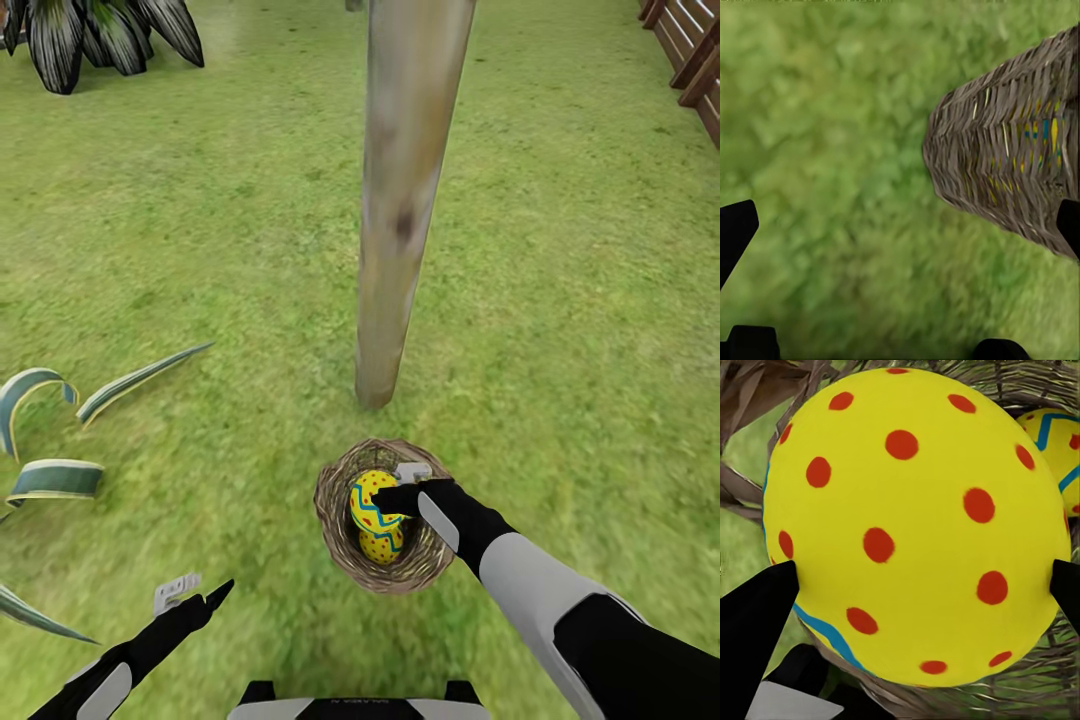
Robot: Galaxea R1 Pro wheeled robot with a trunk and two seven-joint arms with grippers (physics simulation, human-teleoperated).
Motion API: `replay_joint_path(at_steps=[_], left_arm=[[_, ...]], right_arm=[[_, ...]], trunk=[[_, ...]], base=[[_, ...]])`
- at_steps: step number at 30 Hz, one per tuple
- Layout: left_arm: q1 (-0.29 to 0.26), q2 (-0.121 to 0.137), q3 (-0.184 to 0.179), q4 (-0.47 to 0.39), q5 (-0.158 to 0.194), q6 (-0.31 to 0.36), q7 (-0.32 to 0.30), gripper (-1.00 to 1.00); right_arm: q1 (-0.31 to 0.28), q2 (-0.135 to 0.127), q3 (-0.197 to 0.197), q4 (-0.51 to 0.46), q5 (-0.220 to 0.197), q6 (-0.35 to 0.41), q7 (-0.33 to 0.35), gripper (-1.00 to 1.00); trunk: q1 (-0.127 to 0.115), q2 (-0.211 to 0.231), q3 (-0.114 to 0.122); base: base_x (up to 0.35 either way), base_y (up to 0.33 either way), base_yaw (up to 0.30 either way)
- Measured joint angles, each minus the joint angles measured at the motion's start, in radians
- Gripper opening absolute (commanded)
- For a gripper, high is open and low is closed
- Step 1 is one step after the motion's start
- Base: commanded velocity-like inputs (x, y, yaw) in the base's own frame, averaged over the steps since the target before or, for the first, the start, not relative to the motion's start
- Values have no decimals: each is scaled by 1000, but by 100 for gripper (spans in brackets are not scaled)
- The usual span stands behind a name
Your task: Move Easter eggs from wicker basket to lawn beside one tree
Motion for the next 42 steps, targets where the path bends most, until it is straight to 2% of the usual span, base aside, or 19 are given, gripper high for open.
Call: replay_joint_path(at_steps=[6,9,13,15,16,18,21,23,25,27,28,29,30,32,33,35,36,39,42], left_arm=[[0,0,0,0,0,0,0,100],[0,0,0,-1,0,0,0,100],[0,0,0,0,0,0,0,100],[0,0,0,0,0,0,0,100],[0,0,0,0,0,0,0,100],[0,0,0,0,0,0,0,100],[0,0,0,1,0,0,0,100],[0,0,-1,0,0,0,0,100],[0,0,-1,0,0,0,0,100],[0,-3,-1,1,0,0,0,100],[0,-4,-1,1,0,0,0,100],[0,-7,-2,1,0,0,0,100],[0,-12,-1,0,-1,-1,0,100],[0,-14,-1,1,-1,-1,0,100],[0,-15,-2,1,-1,-1,0,100],[0,-29,-3,3,-3,-1,3,100],[0,-35,-3,4,-4,-1,4,100],[0,-53,-4,4,-16,-1,5,100],[0,-56,-5,4,-27,-1,5,100]], right_arm=[[0,-4,0,-1,0,1,4,-100],[-1,-133,-1,-26,3,11,10,-100],[0,-185,-2,-48,-2,44,12,-100],[0,-193,-1,-68,-4,46,28,-100],[0,-194,-1,-72,-4,51,71,-100],[0,-195,-2,-74,-3,103,280,-100],[0,-195,-3,-73,1,124,487,-100],[0,-198,-5,-61,2,123,672,-100],[0,-227,-6,-27,-21,116,804,-100],[0,-290,-6,100,-132,107,834,-100],[0,-347,-7,147,-207,105,838,-100],[0,-425,-9,168,-278,104,839,-100],[1,-522,-10,179,-350,105,840,-100],[1,-631,-12,188,-476,112,868,-100],[1,-681,-13,191,-514,116,907,-100],[1,-807,-11,197,-535,117,944,-100],[1,-853,-11,201,-538,116,949,-100],[2,-876,-1,374,-532,94,947,-100],[1,-872,-8,422,-533,-60,945,-100]], trunk=[[-23,42,19],[-35,63,28],[-50,91,41],[-58,105,47],[-61,112,50],[-69,126,56],[-81,147,66],[-88,161,72],[-96,175,78],[-104,189,85],[-107,196,88],[-111,203,91],[-115,210,94],[-123,224,100],[-127,231,104],[-134,245,110],[-138,252,113],[-150,273,122],[-161,294,132]], base=[[0,0,0],[0,0,0],[0,0,0],[0,0,0],[0,0,0],[0,0,0],[0,0,0],[0,0,0],[0,0,0],[0,0,0],[0,0,0],[0,0,0],[0,0,0],[0,0,0],[0,0,0],[0,0,0],[0,0,0],[0,0,0],[0,0,0]])
